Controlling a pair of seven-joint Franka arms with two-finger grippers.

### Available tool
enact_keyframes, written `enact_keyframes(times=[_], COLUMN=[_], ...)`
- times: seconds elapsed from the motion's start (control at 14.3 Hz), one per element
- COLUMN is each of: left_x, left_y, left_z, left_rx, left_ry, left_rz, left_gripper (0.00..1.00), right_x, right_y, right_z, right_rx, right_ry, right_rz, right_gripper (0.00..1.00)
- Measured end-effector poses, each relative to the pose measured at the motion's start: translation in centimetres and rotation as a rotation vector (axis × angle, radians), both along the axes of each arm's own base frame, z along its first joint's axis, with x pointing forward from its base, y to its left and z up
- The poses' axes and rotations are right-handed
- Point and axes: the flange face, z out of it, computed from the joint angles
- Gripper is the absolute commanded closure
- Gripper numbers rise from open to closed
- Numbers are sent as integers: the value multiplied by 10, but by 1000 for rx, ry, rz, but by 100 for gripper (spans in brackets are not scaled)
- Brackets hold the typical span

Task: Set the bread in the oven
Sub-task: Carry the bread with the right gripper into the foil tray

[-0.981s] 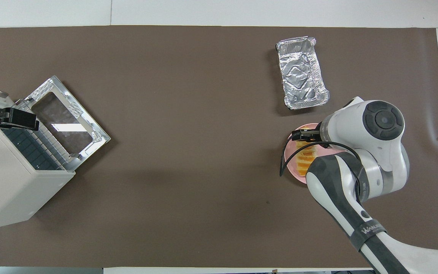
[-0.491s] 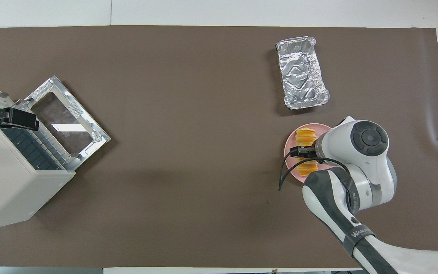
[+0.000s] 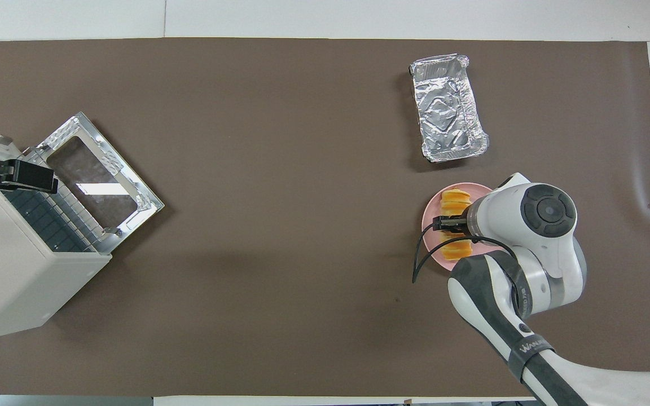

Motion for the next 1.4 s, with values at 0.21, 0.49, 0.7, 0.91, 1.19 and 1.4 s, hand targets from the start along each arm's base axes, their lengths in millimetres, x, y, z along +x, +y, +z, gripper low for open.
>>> enact_keyframes(times=[0.21,0.49,0.7,0.91,1.19,1.4], left_x=[0,0,0,0,0,0], left_y=[0,0,0,0,0,0], left_z=[0,0,0,0,0,0], left_rx=[0,0,0,0,0,0], left_ry=[0,0,0,0,0,0], left_rz=[0,0,0,0,0,0], left_gripper=[0,0,0,0,0,0], right_x=[1,2,14,40,84,117], right_y=[1,1,2,0,-13,-34], right_z=[2,5,25,73,123,127], right_rx=[3,2,-7,-15,-7,-4], right_ry=[-13,-11,23,53,19,-12], right_rz=[1,1,-2,-11,110,170], right_gripper=[100,100,100,100,100,100])
